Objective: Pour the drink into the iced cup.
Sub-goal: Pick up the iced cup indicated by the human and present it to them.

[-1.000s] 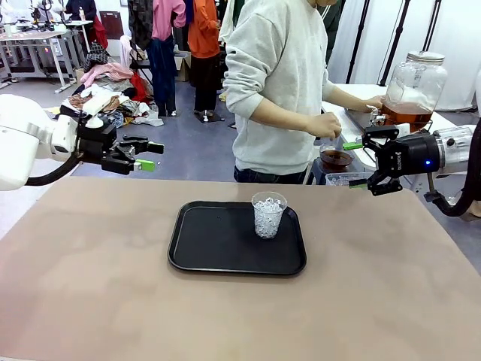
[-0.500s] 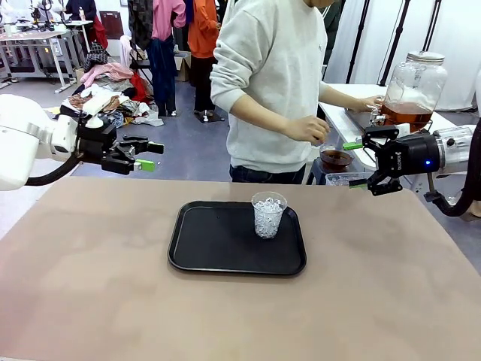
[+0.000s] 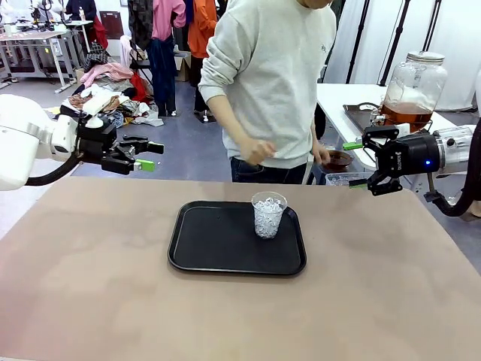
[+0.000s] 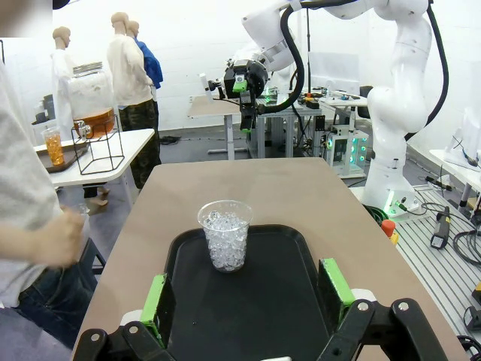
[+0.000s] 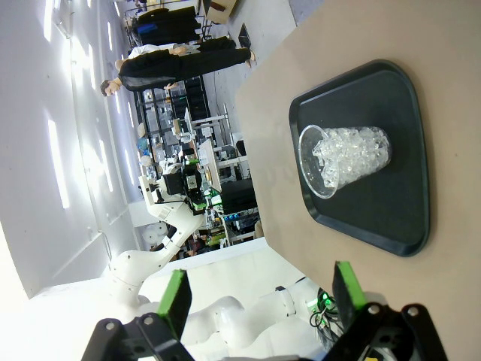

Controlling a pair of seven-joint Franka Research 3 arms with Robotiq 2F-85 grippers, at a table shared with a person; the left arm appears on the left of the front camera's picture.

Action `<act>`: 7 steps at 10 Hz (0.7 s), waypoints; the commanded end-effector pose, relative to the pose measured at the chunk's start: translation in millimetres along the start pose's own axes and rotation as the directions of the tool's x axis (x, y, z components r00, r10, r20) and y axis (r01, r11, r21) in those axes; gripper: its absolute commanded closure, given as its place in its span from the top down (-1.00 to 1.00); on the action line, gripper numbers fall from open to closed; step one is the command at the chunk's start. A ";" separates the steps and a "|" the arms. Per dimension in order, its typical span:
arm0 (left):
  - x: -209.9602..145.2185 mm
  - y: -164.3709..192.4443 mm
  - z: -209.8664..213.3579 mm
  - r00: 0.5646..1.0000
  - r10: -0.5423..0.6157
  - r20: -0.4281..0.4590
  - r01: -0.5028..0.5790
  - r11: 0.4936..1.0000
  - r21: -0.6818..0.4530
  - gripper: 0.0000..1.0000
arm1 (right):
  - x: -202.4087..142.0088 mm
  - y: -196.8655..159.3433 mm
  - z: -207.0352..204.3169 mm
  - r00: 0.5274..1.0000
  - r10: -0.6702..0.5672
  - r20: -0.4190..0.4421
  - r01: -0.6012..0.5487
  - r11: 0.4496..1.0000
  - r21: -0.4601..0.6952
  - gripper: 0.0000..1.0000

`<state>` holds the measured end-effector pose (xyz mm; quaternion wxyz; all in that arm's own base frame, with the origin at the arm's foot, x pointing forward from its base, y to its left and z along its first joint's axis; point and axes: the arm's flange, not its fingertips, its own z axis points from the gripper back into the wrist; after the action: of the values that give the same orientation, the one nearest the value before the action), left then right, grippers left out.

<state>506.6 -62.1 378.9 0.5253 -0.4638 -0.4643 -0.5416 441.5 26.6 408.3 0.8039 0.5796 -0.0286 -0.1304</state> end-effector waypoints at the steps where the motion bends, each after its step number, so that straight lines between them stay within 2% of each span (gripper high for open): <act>1: 1.4 0.1 0.8 1.000 -0.002 0.001 0.002 1.000 0.007 1.00 | 0.3 1.5 -0.2 1.000 0.003 0.002 -0.003 1.000 0.000 1.00; 7: 1.4 0.1 0.8 1.000 -0.002 0.001 0.002 1.000 0.007 1.00 | 0.3 1.5 -0.2 1.000 0.003 0.002 -0.003 1.000 0.000 1.00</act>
<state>506.6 -62.1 378.9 0.5253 -0.4638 -0.4643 -0.5416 441.5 26.6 408.3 0.8039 0.5796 -0.0286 -0.1304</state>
